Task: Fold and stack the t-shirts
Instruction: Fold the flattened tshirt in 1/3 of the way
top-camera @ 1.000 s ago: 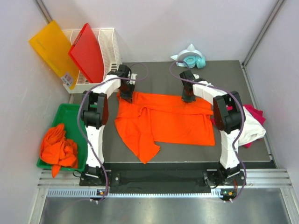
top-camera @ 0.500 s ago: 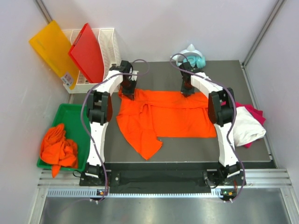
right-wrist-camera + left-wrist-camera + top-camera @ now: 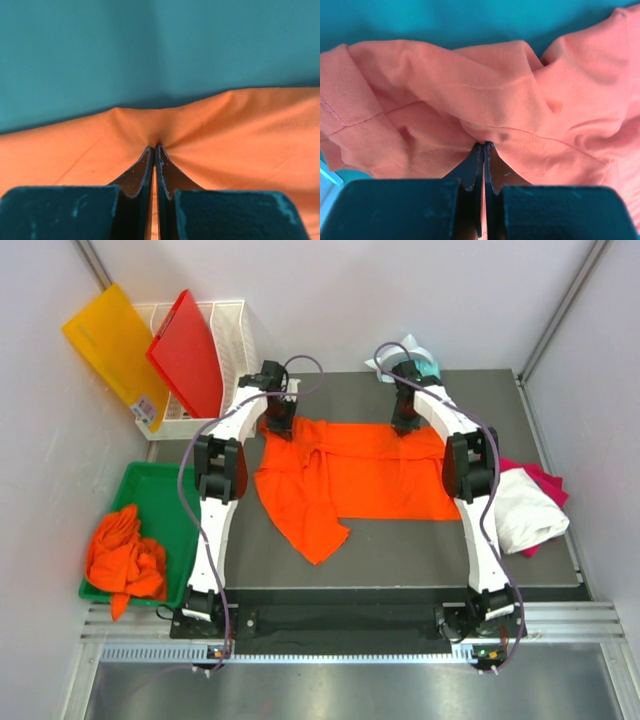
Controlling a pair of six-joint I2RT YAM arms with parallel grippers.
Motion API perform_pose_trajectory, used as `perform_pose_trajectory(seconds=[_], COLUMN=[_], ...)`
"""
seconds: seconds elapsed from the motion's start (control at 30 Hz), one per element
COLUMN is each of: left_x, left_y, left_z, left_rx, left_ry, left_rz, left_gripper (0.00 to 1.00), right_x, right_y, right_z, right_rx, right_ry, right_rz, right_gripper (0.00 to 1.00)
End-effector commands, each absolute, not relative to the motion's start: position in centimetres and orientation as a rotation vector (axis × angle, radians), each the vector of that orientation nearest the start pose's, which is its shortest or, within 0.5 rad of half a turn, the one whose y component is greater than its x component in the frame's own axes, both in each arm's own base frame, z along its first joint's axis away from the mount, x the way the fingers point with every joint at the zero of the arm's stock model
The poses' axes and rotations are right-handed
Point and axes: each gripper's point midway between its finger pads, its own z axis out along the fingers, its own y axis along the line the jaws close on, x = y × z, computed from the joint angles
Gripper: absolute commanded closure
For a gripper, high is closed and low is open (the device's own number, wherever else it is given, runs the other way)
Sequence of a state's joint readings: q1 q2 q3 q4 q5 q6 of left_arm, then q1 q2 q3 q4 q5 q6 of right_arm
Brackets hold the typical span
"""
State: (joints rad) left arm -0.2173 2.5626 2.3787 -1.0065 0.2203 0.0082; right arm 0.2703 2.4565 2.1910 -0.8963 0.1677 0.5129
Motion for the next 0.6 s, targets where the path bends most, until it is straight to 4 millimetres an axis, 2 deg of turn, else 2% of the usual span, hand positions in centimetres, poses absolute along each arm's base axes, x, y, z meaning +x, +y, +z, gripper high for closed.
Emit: perform_pose_trajectory(seconds=[0.0, 0.17, 0.2, 0.27, 0.3, 0.33, 0.37, 0.4, 0.43, 0.47, 0.5, 0.53, 0.57], left_x=[55.4, 55.7, 55.8, 56.3, 56.1, 56.3, 57.1, 56.7, 56.7, 56.5, 56.1, 55.7, 55.1], left_y=[-13.7, -13.5, -13.6, -14.3, -14.5, -14.6, -15.1, -15.1, -15.3, -15.4, -15.4, -15.4, -15.5], left_z=[-1.6, -1.5, -0.6, 0.9, 2.6, 3.8, 7.4, 7.8, 9.2, 11.7, 12.4, 13.2, 15.6], left_rx=[0.358, 0.352, 0.362, 0.374, 0.367, 0.363, 0.361, 0.351, 0.349, 0.346, 0.349, 0.351, 0.356], left_ry=[2.704, 2.694, 2.679, 2.628, 2.600, 2.568, 2.471, 2.466, 2.439, 2.402, 2.398, 2.392, 2.354], left_rz=[-0.249, -0.236, -0.245, -0.292, -0.305, -0.315, -0.336, -0.348, -0.355, -0.368, -0.375, -0.381, -0.391], left_gripper=[1.00, 1.00, 1.00, 0.91, 0.85, 0.65, 0.57, 0.51, 0.45, 0.39, 0.39, 0.38, 0.38], right_x=[54.9, 56.1, 56.6, 55.9, 57.1, 55.9, 56.0, 56.3, 56.0, 55.9, 55.5, 54.7, 54.3], right_y=[11.4, 11.4, 11.6, 11.8, 12.1, 12.2, 12.4, 12.6, 12.8, 13.1, 13.2, 13.8, 14.0], right_z=[1.0, 1.8, 2.3, 4.1, 5.7, 7.4, 8.6, 10.1, 12.4, 13.5, 14.5, 16.7, 17.4], right_rx=[0.396, 0.383, 0.373, 0.358, 0.354, 0.355, 0.356, 0.358, 0.358, 0.353, 0.349, 0.336, 0.332], right_ry=[2.655, 2.624, 2.595, 2.558, 2.466, 2.435, 2.394, 2.348, 2.309, 2.290, 2.277, 2.247, 2.234], right_rz=[-0.024, 0.011, 0.037, 0.056, 0.089, 0.102, 0.119, 0.144, 0.162, 0.173, 0.173, 0.193, 0.190], right_gripper=[1.00, 0.98, 0.97, 0.87, 0.80, 0.65, 0.56, 0.49, 0.40, 0.38, 0.35, 0.29, 0.27])
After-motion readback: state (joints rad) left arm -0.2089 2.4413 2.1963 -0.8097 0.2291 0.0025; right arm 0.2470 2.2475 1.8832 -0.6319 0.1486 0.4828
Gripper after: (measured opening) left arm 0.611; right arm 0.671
